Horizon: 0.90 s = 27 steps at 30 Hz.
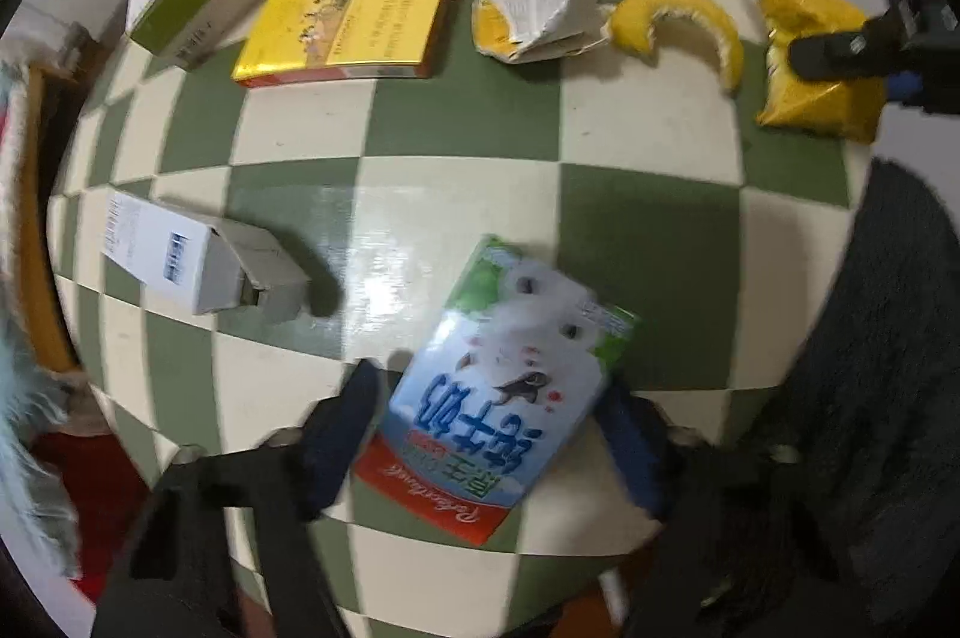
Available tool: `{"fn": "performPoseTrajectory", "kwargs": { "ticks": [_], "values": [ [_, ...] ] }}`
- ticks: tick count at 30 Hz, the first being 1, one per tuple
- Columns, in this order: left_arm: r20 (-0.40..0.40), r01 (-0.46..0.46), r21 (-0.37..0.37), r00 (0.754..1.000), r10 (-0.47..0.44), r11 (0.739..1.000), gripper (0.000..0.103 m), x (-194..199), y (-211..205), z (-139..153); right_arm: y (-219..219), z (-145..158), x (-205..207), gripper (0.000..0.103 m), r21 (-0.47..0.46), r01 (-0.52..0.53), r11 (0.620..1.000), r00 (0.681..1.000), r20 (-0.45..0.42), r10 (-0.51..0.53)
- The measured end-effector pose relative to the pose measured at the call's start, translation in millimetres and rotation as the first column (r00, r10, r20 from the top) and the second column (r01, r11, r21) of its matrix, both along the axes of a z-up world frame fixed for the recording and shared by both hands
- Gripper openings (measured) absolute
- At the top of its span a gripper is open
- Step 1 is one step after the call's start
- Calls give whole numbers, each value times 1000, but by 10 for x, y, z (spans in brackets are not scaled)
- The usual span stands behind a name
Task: Collect trash
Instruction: 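Grasp the milk carton with the left tool while the right tool grasps the yellow snack bag, then carry both items over the bin and open both tools to drop them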
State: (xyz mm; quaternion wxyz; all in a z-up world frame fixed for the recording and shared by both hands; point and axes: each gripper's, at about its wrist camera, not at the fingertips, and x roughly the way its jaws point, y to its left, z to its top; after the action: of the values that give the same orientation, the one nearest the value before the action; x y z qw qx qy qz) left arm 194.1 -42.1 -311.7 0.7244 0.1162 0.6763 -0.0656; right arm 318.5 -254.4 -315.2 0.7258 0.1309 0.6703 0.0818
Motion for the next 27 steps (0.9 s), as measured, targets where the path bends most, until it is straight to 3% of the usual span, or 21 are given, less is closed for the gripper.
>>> {"fn": "performPoseTrajectory", "kwargs": {
  "ticks": [10, 16, 22, 27],
  "values": [
    [48, -48, 0, 998, 48, 999, 53, -78, 85, 46, 98, 47, 23, 47, -57, -31, 998, 998, 56, 34],
    [144, -160, 1, 977, 158, 987, 50, -257, 274, 234, 111, 159, -67, 43, -39, -55, 998, 994, 88, 58],
    [279, -323, -22, 907, 316, 946, 50, -484, 481, 670, 184, 418, -205, 42, -4, -93, 996, 985, 147, 92],
    [376, -458, -95, 806, 457, 884, 50, -677, 731, 1083, 378, 702, -349, 42, 31, -146, 989, 970, 201, 137]
  ]
}}
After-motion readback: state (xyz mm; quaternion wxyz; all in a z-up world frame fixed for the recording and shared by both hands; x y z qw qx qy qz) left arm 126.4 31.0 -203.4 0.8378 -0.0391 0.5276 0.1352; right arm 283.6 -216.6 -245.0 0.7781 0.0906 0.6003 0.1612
